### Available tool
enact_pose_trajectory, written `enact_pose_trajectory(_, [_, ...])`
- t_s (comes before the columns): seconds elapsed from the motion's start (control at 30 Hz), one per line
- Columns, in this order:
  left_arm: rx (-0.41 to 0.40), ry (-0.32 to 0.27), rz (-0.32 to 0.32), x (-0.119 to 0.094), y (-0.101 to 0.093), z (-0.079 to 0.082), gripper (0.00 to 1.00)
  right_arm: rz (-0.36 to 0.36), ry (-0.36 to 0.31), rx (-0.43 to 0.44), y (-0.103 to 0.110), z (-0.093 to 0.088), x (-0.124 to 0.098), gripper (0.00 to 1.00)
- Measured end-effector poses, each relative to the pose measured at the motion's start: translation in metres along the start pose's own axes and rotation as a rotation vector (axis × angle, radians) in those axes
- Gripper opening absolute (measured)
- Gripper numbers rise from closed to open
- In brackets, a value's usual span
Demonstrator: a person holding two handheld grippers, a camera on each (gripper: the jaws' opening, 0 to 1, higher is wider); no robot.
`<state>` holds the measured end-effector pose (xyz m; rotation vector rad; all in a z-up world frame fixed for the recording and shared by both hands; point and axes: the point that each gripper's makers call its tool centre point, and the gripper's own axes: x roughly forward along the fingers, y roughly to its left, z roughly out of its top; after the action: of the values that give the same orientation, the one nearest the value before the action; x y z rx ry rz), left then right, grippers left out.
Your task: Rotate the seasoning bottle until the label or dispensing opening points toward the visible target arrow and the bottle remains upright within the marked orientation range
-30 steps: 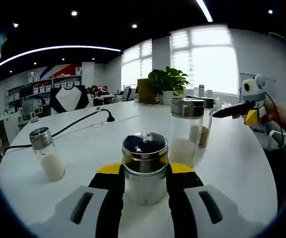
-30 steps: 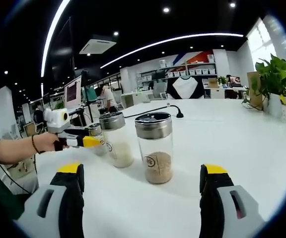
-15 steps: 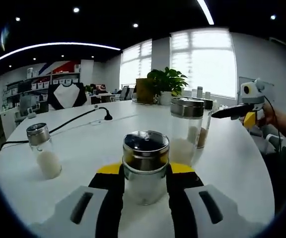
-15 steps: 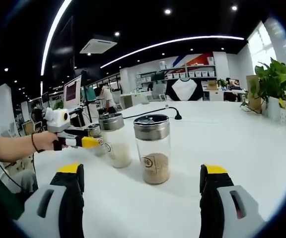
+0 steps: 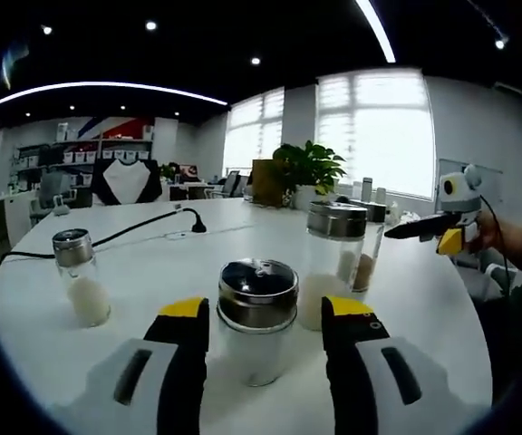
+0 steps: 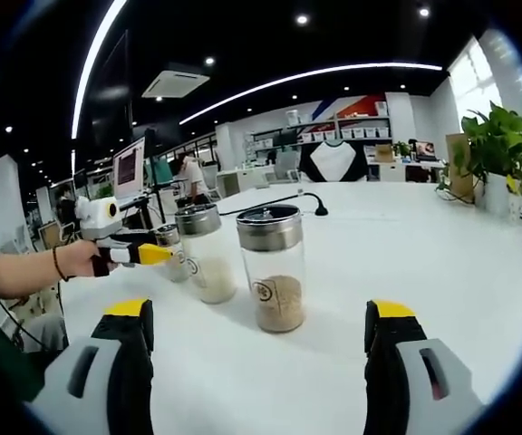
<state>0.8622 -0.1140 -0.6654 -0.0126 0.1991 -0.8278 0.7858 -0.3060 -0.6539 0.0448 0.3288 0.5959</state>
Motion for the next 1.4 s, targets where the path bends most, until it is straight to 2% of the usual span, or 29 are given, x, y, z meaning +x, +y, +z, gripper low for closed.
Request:
enact_pose_trajectory(0.13, [-0.005,0.0,0.016,-0.004,-0.004,0.0,0.54,0.002,-0.002,-0.001,0.001,0.001,0.0,0.99])
enact_pose_trajectory(0.3, [-0.003,0.028,0.089,-0.01,-0.006,-0.008,0.55,-0.001,0.002,0.002,0.0,0.0,0.0,0.99])
enact_pose_trajectory(0.33, [-0.008,0.035,0.11,-0.012,-0.005,-0.009,0.55,-0.002,0.003,0.004,0.0,0.0,0.0,0.99])
enact_pose_trajectory(0.37, [-0.013,0.049,0.172,-0.014,0.002,-0.012,0.55,-0.002,0.004,0.006,0.0,0.0,0.001,0.99])
enact_pose_trajectory(0.43, [-0.037,0.016,0.239,-0.014,0.005,-0.007,0.56,-0.003,0.009,0.012,0.0,-0.002,0.002,0.99])
enact_pose_trajectory(0.5, [-0.019,0.028,0.283,-0.015,0.007,-0.009,0.56,0.001,0.019,0.012,0.001,-0.004,0.002,0.99])
enact_pose_trajectory(0.6, [-0.02,0.022,0.303,-0.013,-0.001,-0.007,0.55,0.003,0.019,0.007,0.002,-0.003,0.001,0.99])
enact_pose_trajectory(0.67, [-0.034,0.007,0.35,-0.013,0.0,-0.006,0.55,0.006,0.017,0.005,0.004,-0.002,0.001,0.99])
enact_pose_trajectory(0.7, [-0.024,-0.002,0.402,-0.014,0.003,-0.005,0.55,0.01,0.017,0.0,0.005,-0.002,0.001,0.99])
enact_pose_trajectory(0.9, [-0.046,-0.012,0.457,-0.007,-0.003,-0.008,0.58,0.002,0.017,-0.007,0.004,0.0,0.001,0.99])
enact_pose_trajectory(1.0, [-0.063,-0.028,0.531,-0.01,0.001,-0.009,0.58,-0.007,0.015,-0.011,0.001,0.001,-0.001,0.99])
enact_pose_trajectory(1.13, [-0.065,-0.021,0.561,-0.009,0.004,-0.013,0.58,-0.012,0.013,-0.013,0.0,0.003,-0.001,0.99])
enact_pose_trajectory(1.2, [-0.097,-0.058,0.579,-0.009,0.005,-0.01,0.58,-0.013,0.014,-0.011,0.0,0.002,-0.001,0.99])
enact_pose_trajectory(1.3, [-0.072,-0.056,0.592,-0.008,0.008,-0.008,0.58,-0.01,0.021,-0.009,0.001,0.0,0.0,0.99])
enact_pose_trajectory(1.4, [-0.08,-0.054,0.605,-0.006,0.014,-0.008,0.57,-0.011,0.023,-0.008,0.001,0.0,0.0,0.99])
